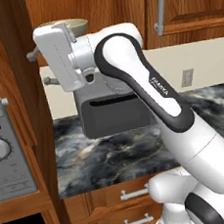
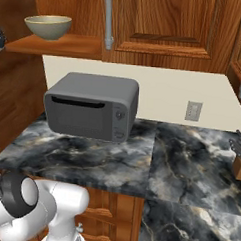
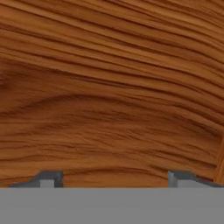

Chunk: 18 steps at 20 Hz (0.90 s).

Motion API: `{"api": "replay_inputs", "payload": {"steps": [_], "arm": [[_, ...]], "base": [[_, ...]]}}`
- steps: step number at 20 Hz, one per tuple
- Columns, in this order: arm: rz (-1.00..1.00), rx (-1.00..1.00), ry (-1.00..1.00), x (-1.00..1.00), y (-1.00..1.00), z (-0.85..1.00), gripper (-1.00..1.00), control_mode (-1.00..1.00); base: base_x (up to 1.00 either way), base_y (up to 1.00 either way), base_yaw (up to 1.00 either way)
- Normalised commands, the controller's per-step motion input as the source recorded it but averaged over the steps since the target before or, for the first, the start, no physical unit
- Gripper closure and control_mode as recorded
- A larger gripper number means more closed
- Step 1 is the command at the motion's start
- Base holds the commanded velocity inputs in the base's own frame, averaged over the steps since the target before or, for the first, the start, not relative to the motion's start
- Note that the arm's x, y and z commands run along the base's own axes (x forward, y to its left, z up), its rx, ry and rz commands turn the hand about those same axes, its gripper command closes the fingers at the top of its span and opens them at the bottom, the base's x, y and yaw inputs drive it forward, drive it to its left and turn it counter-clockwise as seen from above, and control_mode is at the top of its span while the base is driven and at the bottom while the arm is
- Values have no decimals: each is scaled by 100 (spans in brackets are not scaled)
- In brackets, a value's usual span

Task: Move the bowls from the cabinet to the plates on the dining table.

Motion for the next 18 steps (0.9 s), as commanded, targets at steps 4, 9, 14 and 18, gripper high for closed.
{"api": "replay_inputs", "payload": {"steps": [4,9,14,18], "arm": [[0,-1,-1,-29,-54,0,-100,-100],[0,-7,-3,-23,-52,-1,-100,-100],[0,-15,-2,-21,-42,-1,-100,-100],[0,-18,-8,-22,-38,0,-100,-100]], "base": [[0,0,0],[0,0,0],[0,0,0],[0,0,0]]}}
